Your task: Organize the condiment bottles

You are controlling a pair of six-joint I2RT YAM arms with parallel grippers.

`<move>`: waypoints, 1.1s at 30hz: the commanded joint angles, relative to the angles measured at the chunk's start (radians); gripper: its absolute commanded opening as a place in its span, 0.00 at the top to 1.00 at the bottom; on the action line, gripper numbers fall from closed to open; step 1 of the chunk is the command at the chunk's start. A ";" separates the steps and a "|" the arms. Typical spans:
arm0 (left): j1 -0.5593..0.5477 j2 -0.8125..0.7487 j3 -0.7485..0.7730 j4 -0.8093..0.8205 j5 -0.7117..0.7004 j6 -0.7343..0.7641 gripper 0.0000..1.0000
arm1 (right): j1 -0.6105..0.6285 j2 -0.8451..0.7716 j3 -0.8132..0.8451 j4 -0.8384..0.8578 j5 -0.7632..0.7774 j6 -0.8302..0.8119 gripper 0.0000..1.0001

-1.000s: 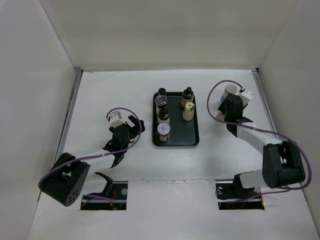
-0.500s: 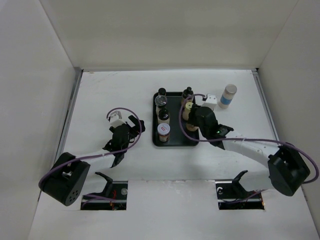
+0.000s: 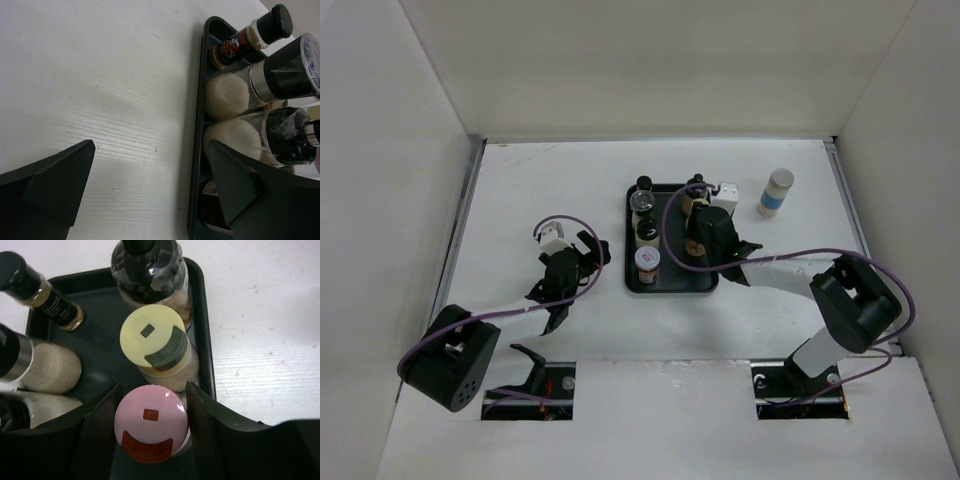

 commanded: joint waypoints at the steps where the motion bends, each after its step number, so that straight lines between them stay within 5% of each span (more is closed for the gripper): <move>1: 0.008 -0.008 0.013 0.050 0.008 -0.006 0.00 | -0.024 0.019 0.046 0.096 0.029 -0.028 0.51; 12: 0.005 -0.017 0.013 0.050 -0.007 -0.004 0.00 | -0.027 0.065 0.043 0.125 0.040 -0.082 0.39; 27: 0.004 -0.012 0.013 0.052 -0.010 -0.004 0.00 | 0.028 -0.174 -0.011 -0.045 0.031 -0.068 0.09; 33: 0.007 -0.034 0.005 0.052 -0.015 -0.004 0.00 | -0.107 -0.317 -0.020 -0.061 0.005 -0.068 0.04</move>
